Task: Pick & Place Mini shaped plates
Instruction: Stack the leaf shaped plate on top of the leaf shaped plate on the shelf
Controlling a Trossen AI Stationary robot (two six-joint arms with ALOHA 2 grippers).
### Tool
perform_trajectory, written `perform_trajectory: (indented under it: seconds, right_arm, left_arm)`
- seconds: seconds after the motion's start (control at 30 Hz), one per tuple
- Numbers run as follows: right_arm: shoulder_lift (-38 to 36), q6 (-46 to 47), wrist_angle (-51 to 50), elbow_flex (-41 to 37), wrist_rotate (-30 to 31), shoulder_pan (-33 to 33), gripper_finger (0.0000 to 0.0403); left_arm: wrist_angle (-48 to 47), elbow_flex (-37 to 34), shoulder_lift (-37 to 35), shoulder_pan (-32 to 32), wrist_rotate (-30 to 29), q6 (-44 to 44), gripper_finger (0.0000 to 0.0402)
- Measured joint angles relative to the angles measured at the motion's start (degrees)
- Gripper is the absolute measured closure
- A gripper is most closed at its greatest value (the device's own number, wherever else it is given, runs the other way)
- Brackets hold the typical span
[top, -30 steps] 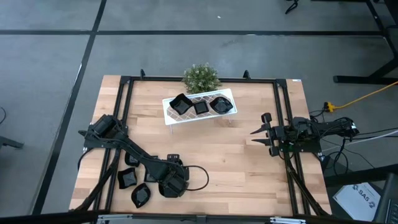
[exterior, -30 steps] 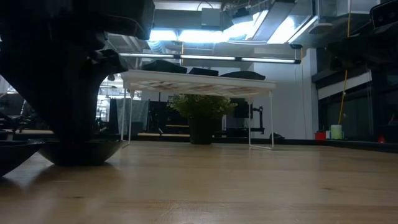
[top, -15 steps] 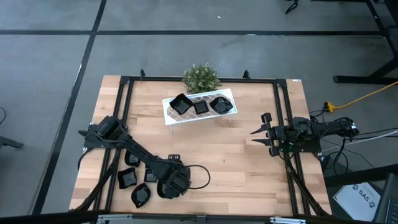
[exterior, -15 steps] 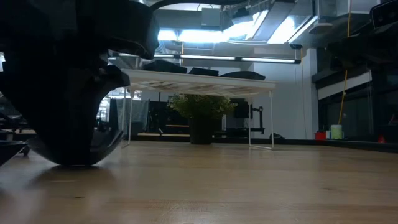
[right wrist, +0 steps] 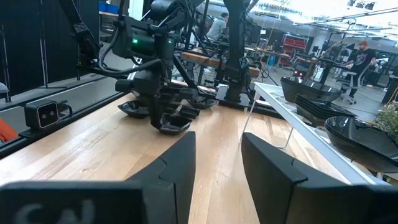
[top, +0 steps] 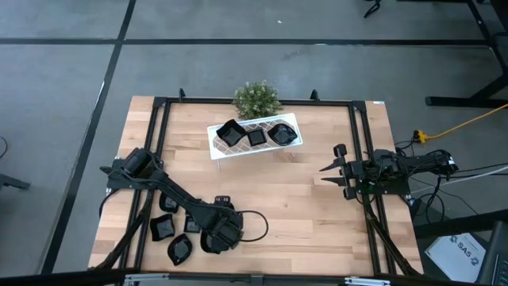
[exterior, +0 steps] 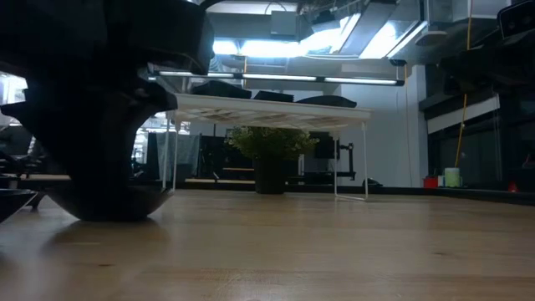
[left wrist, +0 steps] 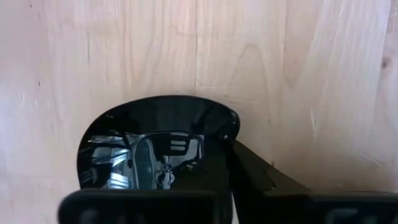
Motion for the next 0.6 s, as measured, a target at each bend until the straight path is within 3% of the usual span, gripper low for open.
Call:
perform_trajectory:
  seconds: [0.6]
  right_arm:
    - [0.0, 0.0, 0.0, 0.0, 0.0, 0.0, 0.0273]
  left_arm:
    - [-10.1, 8.3, -0.2, -0.1, -3.2, 4.3, 0.0399]
